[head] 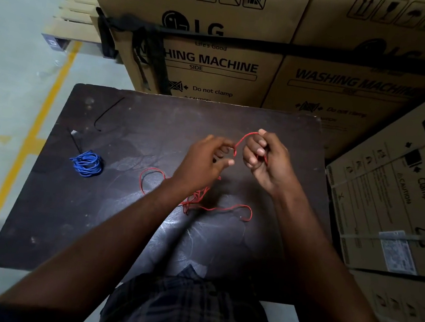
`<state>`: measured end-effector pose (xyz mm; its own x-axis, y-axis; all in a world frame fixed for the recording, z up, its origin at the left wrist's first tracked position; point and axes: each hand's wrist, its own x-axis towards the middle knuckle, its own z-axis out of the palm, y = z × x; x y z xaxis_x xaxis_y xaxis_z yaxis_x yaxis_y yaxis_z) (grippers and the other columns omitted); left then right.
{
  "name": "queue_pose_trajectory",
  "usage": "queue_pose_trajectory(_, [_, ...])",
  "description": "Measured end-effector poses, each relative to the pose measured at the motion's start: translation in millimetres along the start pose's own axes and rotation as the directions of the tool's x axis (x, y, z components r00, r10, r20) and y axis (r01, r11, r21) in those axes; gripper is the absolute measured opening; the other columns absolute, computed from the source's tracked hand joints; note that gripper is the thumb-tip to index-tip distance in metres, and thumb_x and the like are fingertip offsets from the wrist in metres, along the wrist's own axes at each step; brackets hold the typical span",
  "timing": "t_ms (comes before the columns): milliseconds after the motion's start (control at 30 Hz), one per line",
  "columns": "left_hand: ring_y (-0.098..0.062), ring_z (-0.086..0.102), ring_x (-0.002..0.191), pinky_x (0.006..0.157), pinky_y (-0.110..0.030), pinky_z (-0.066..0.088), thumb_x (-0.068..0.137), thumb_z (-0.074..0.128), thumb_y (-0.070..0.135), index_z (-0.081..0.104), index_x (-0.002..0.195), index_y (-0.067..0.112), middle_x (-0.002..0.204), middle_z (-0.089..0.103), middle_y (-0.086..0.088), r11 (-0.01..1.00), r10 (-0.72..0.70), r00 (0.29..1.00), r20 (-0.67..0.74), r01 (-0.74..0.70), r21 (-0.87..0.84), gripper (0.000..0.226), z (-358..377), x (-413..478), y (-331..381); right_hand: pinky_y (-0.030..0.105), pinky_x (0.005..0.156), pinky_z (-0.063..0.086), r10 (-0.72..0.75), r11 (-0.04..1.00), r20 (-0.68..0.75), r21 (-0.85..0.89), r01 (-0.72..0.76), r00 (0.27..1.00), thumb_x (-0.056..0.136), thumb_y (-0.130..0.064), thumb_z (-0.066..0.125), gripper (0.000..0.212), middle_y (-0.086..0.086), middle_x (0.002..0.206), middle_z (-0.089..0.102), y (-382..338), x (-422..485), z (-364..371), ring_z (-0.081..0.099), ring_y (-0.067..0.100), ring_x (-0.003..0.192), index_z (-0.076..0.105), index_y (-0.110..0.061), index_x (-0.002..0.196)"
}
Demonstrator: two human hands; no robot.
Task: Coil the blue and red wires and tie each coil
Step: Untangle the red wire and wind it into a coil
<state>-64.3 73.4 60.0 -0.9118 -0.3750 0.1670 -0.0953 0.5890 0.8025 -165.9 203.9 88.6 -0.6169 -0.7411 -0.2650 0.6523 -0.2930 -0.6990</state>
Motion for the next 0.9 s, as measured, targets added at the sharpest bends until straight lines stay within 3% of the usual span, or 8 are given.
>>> queue_pose_trajectory(200, [-0.013,0.065,0.089,0.084,-0.021,0.053,0.074,0.081,0.014,0.065,0.094,0.026,0.096,0.058,0.005,0.953,-0.095,0.994,0.059,0.108,-0.282,0.028,8.1,-4.0,8.5,0.024,0.038,0.033,0.0,0.989,0.07,0.149,-0.01,0.998,0.098,-0.019,0.031,0.042,-0.005,0.046,0.034,-1.2,1.1,4.7,0.033,0.011,0.037,0.041,-0.02,0.057])
queue_pose_trajectory(300, [-0.015,0.066,0.091,0.087,-0.029,0.053,0.077,0.075,0.022,0.064,0.092,0.026,0.099,0.064,-0.007,0.91,-0.12,0.986,0.112,0.154,-0.384,0.019,8.9,-5.9,10.9,0.024,0.038,0.034,-0.008,0.983,0.075,0.184,-0.006,0.997,0.097,-0.02,0.033,0.04,-0.005,0.047,0.034,-3.0,1.7,2.5,0.033,0.01,0.037,0.041,-0.02,0.057])
queue_pose_trajectory(433, [-0.026,0.067,0.091,0.089,-0.045,0.053,0.085,0.067,0.031,0.067,0.087,0.031,0.093,0.072,-0.005,0.863,-0.245,0.97,0.009,0.222,-0.454,0.002,7.4,-5.3,11.2,0.023,0.038,0.034,-0.004,0.985,0.063,0.172,-0.007,0.998,0.098,-0.021,0.03,0.043,-0.006,0.047,0.034,-3.9,2.6,-2.1,0.033,0.01,0.037,0.042,-0.021,0.057])
queue_pose_trajectory(500, [-0.022,0.066,0.094,0.091,-0.041,0.051,0.092,0.063,0.02,0.065,0.088,0.024,0.096,0.071,-0.006,0.777,-0.303,0.952,0.035,0.268,-0.569,0.006,3.9,-2.6,14.3,0.023,0.038,0.033,-0.004,0.987,0.048,0.16,-0.004,0.999,0.098,-0.02,0.03,0.043,-0.006,0.046,0.033,-3.5,2.4,-3.8,0.033,0.01,0.037,0.041,-0.021,0.057])
queue_pose_trajectory(600, [-0.011,0.066,0.089,0.086,-0.026,0.051,0.098,0.052,0.008,0.061,0.089,0.015,0.09,0.071,-0.001,0.58,-0.413,0.904,0.107,0.352,-0.734,0.015,0.2,2.7,22.1,0.023,0.038,0.032,-0.004,0.996,0.014,0.09,0.003,1.0,0.098,-0.019,0.031,0.043,-0.006,0.046,0.033,-0.2,2.4,-5.6,0.033,0.01,0.037,0.04,-0.021,0.057])
queue_pose_trajectory(800, [-0.012,0.068,0.07,0.07,-0.022,0.057,0.099,0.053,0.012,0.055,0.091,0.015,0.076,0.065,-0.002,0.269,-0.585,0.797,0.15,0.365,-0.891,0.009,1.9,9.0,27.5,0.024,0.039,0.031,-0.026,0.997,-0.015,-0.075,0.024,1.0,0.099,-0.016,0.032,0.038,-0.005,0.047,0.033,2.4,3.6,-3.5,0.034,0.012,0.039,0.035,-0.018,0.062])
queue_pose_trajectory(900, [-0.005,0.068,0.067,0.076,-0.023,0.054,0.098,0.057,0.023,0.058,0.089,0.018,0.071,0.067,0.005,0.149,-0.661,0.72,0.211,0.401,-0.904,0.01,0.7,12.9,24.0,0.025,0.042,0.03,-0.05,0.971,-0.002,-0.236,0.048,0.999,0.1,-0.014,0.03,0.036,-0.004,0.048,0.032,7.0,3.2,-4.5,0.034,0.015,0.04,0.033,-0.016,0.064])
